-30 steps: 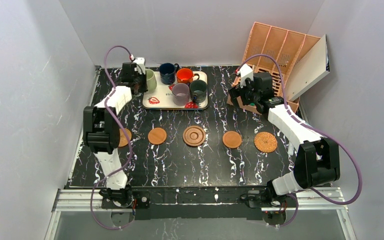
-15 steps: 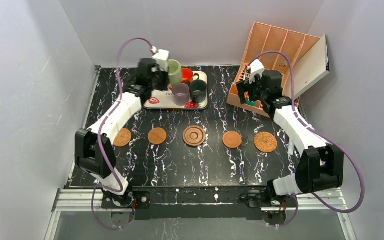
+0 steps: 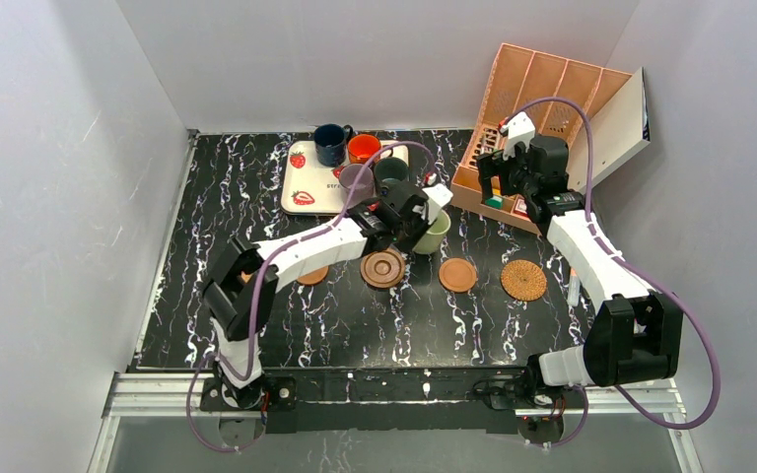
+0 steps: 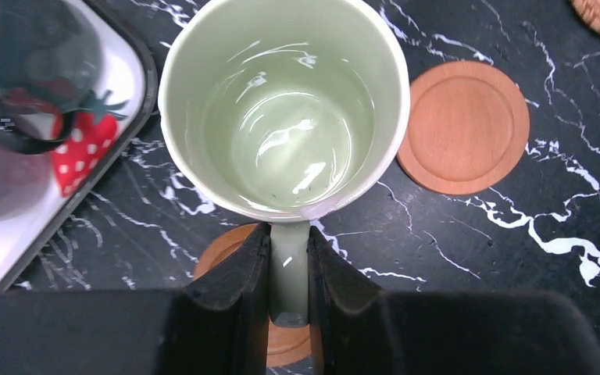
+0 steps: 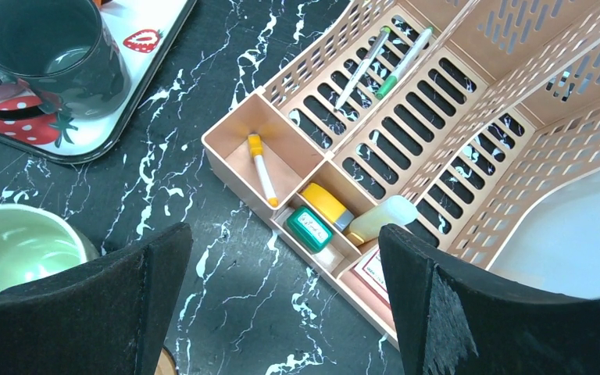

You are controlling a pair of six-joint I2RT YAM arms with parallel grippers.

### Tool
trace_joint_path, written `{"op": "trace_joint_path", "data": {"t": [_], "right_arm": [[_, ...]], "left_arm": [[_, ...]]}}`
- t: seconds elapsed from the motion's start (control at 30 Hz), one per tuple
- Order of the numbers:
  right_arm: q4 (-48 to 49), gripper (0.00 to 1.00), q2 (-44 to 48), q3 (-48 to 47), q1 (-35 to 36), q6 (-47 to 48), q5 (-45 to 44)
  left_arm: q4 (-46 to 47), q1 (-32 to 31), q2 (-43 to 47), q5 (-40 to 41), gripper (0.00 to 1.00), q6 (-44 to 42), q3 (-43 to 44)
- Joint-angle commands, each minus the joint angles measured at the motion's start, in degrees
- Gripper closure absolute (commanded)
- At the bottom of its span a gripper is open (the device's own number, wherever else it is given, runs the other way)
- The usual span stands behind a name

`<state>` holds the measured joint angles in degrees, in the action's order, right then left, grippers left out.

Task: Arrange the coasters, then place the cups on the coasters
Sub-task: Place the cup at the center of the board.

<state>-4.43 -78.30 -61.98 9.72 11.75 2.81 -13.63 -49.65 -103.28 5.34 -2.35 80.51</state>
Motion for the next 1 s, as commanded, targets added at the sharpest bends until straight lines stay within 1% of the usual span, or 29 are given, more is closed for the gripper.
{"op": "trace_joint_path", "data": {"t": [0.0,0.17,0.23,0.43,0.57,0.7,0.8,0.83,0.97], "right_arm": [[1.92,0.01,1.40,0.19,-0.37,-0.76,0.63],[1.64,0.01,1.74,0.06,-0.31,-0.89,1.86],[1.53,0.01,1.83,0.05,-0.35,-0.94,2.17],[1.15,0.01,1.98,-0.12,-0.34,-1.03,3.06],[1.00,0.01,1.94,-0.19,-0.30,-1.11,3.34],[0.82,0.01,1.77,-0.26,-0.29,-1.11,3.74],[0.51,0.01,1.66,-0.46,-0.32,-1.19,3.99],[0.48,0.01,1.66,-0.44,-0.32,-1.20,4.04],[0.51,0.01,1.75,-0.51,-0.34,-1.29,4.18]], "left_arm": [[4.42,-0.25,-0.99,3.60,1.00,0.84,3.22],[6.34,-0.45,-3.29,5.10,1.00,1.99,3.00],[6.90,-0.53,-3.83,5.21,1.00,4.00,2.66],[6.72,-1.11,-6.41,7.53,1.00,6.71,2.74],[5.78,-1.20,-8.13,8.42,0.97,9.40,2.92],[4.75,-1.15,-9.55,6.55,0.88,11.17,2.95],[3.12,-1.16,-10.74,3.89,0.75,11.83,4.03],[2.57,-1.15,-11.25,2.95,0.69,12.03,4.38],[0.65,-1.17,-12.62,-1.03,0.54,13.19,5.93]]}}
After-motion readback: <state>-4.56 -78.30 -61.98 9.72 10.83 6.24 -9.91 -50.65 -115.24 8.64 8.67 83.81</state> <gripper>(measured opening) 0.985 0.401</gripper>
